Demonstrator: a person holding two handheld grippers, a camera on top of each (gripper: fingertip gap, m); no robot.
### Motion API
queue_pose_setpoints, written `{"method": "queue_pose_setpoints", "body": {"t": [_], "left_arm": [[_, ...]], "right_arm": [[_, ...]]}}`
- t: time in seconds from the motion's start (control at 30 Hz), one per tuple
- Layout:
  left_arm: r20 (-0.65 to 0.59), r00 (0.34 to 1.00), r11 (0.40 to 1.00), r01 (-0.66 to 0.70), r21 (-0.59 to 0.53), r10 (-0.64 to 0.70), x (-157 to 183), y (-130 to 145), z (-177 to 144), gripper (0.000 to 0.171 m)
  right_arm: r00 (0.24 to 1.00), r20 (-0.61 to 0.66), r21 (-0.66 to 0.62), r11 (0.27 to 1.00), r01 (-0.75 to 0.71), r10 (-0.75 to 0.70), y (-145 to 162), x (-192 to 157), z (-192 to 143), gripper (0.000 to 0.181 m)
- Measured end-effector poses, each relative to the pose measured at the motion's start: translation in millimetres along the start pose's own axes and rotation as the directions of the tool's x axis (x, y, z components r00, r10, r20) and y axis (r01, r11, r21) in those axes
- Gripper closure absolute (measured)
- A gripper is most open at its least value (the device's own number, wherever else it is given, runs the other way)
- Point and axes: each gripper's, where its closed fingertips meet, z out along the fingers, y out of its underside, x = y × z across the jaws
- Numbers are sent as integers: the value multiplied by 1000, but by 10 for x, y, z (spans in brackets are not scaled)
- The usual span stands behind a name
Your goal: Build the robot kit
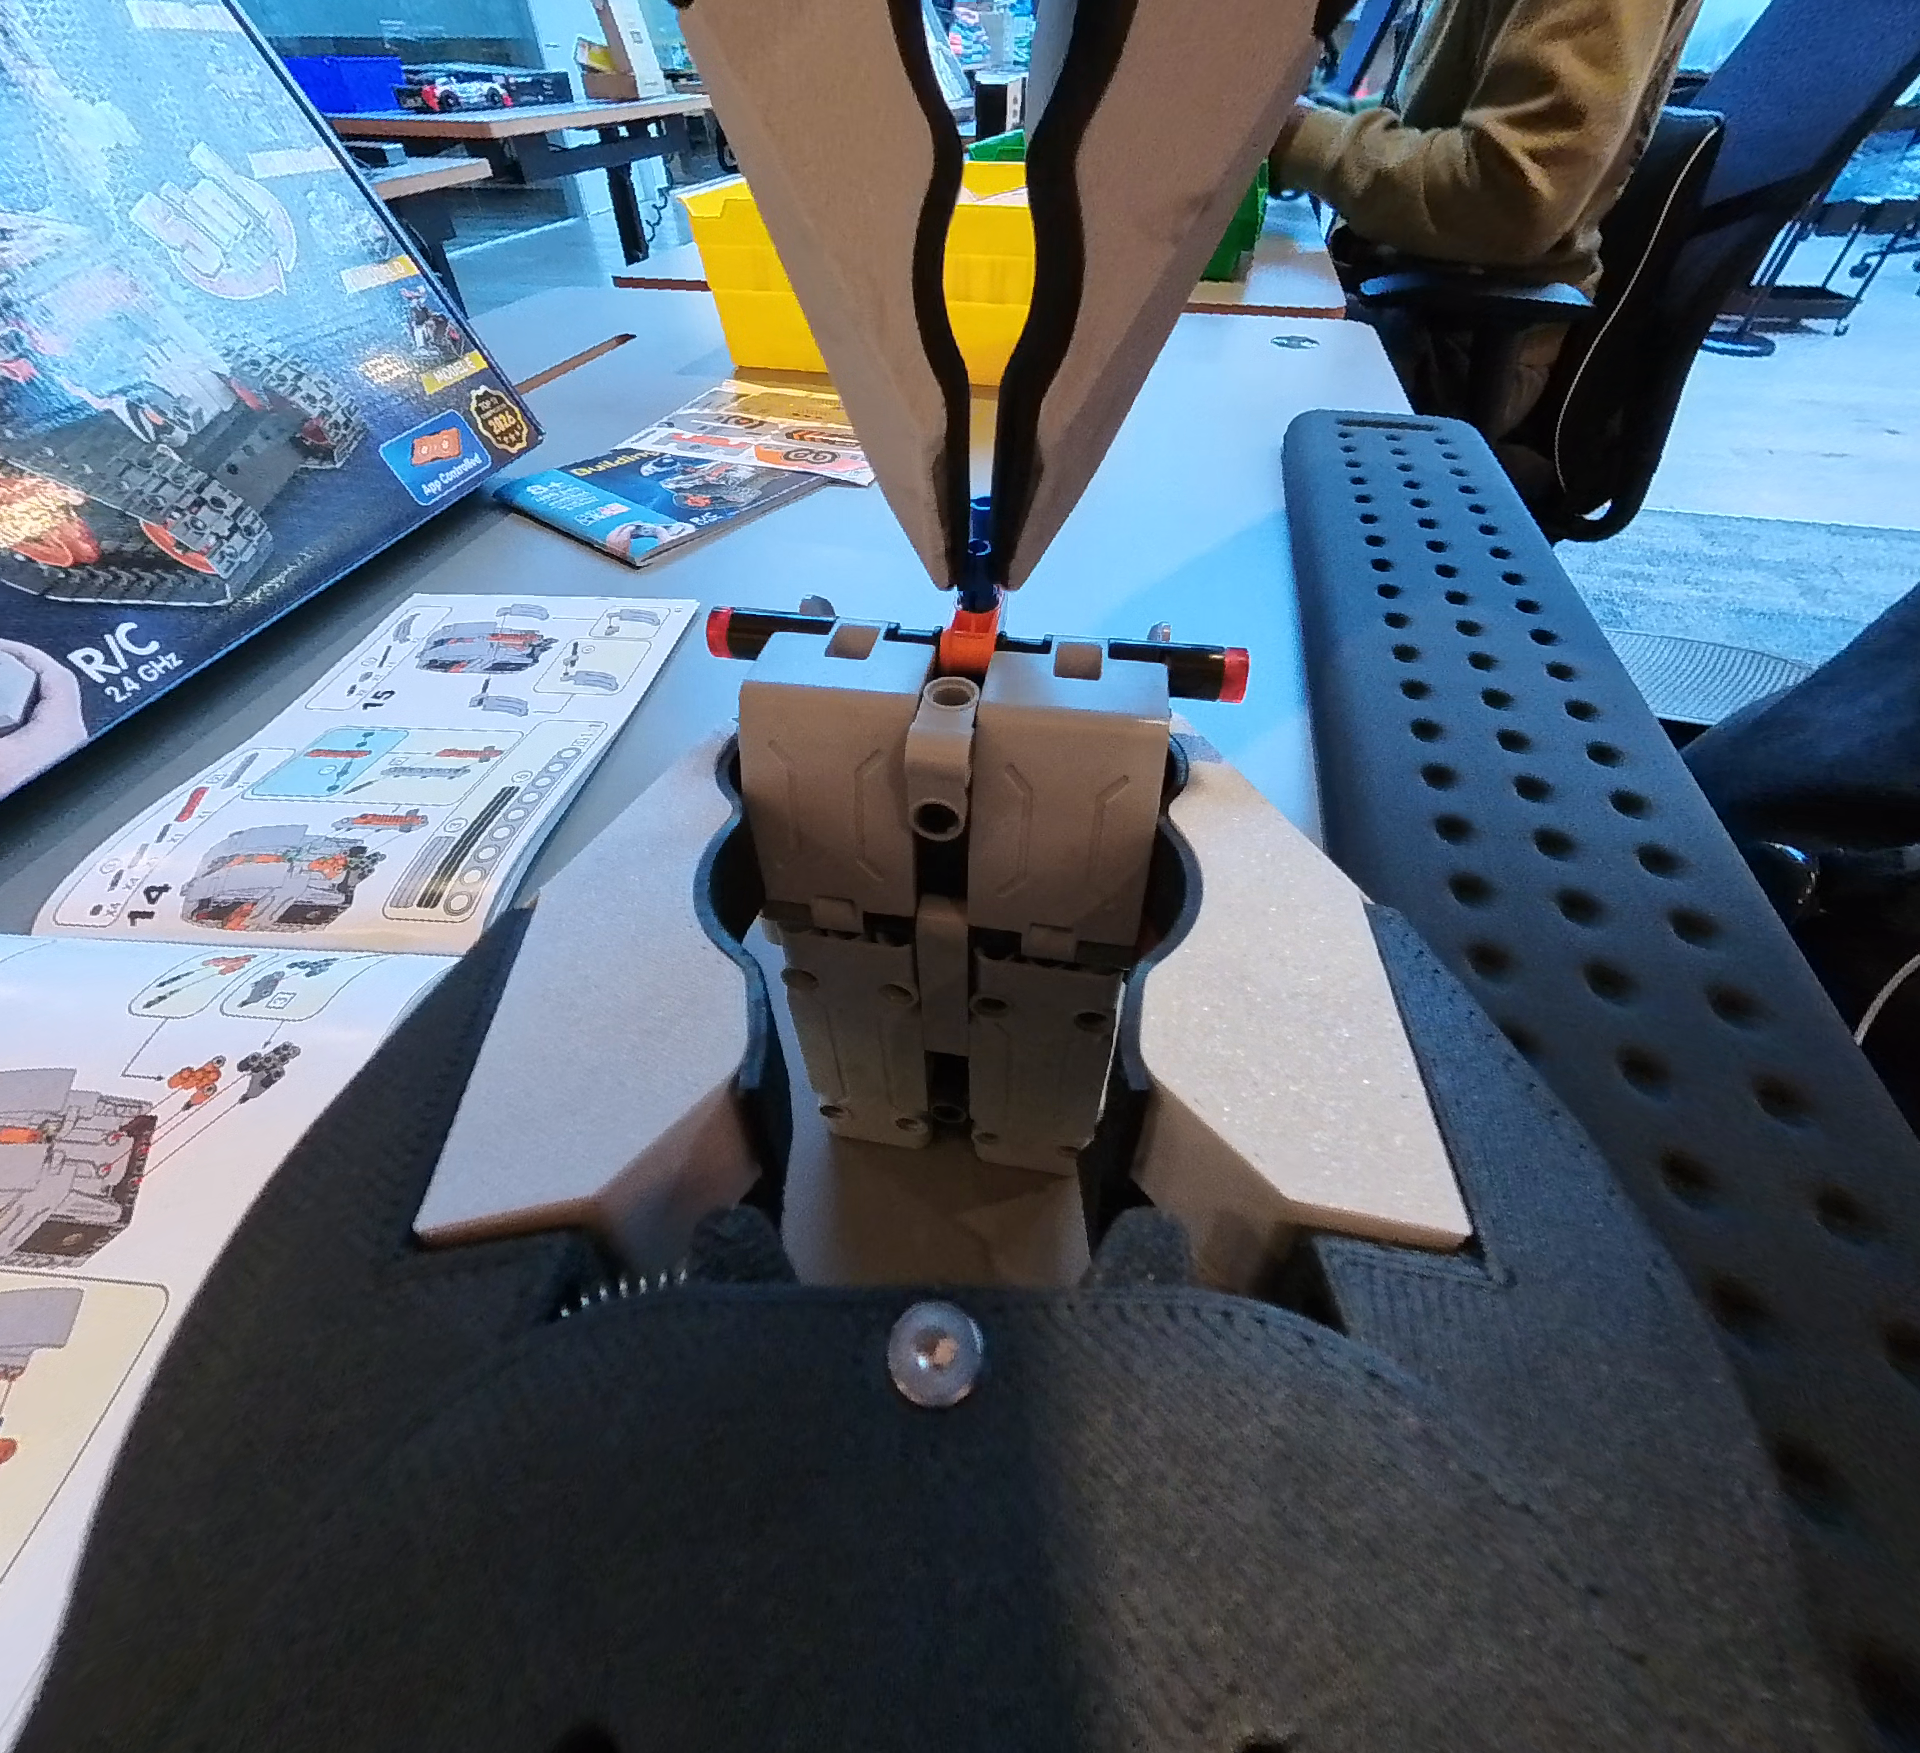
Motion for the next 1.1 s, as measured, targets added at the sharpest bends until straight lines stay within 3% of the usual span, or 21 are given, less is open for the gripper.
{"method": "queue_pose_setpoints", "body": {"t": [0.4, 0.53, 0.6, 0.7, 0.8, 0.93, 1.0, 1.1], "left_arm": [[-1, 1000, 1000, 2, 0, -2, 1, 3, -2, 101], [3, 1000, 1000, 13, 4, -13, -18, -1, -10, 101], [4, 999, 999, 42, 9, -42, -42, -11, -12, 101], [4, 983, 983, 181, 30, -181, -151, -39, -46, 101], [-47, 923, 918, 385, 95, -383, -298, -104, -111, 101], [-162, 783, 752, 621, 220, -600, -444, -353, -227, 101], [-214, 726, 685, 688, 239, -654, -425, -485, -231, 101], [-222, 708, 675, 706, 216, -670, -328, -632, -190, 101]], "right_arm": [[1000, -6, -7, 1000, 11, -11, -5, -3, 28, 179], [995, -49, 60, 995, 85, -83, -49, 27, 8, 178], [996, -76, 195, 979, 60, -46, -124, 106, -102, 143], [998, 6, 522, 851, -62, 69, -154, 82, -288, 126], [973, 14, 696, 697, -175, 230, 50, 191, -108, 99], [933, -68, 818, 555, -151, 354, 72, 159, 161, 83], [903, -175, 839, 539, -71, 391, 35, 138, 162, 78], [871, -256, 855, 519, 2, 419, -42, 69, 117, 70]]}}
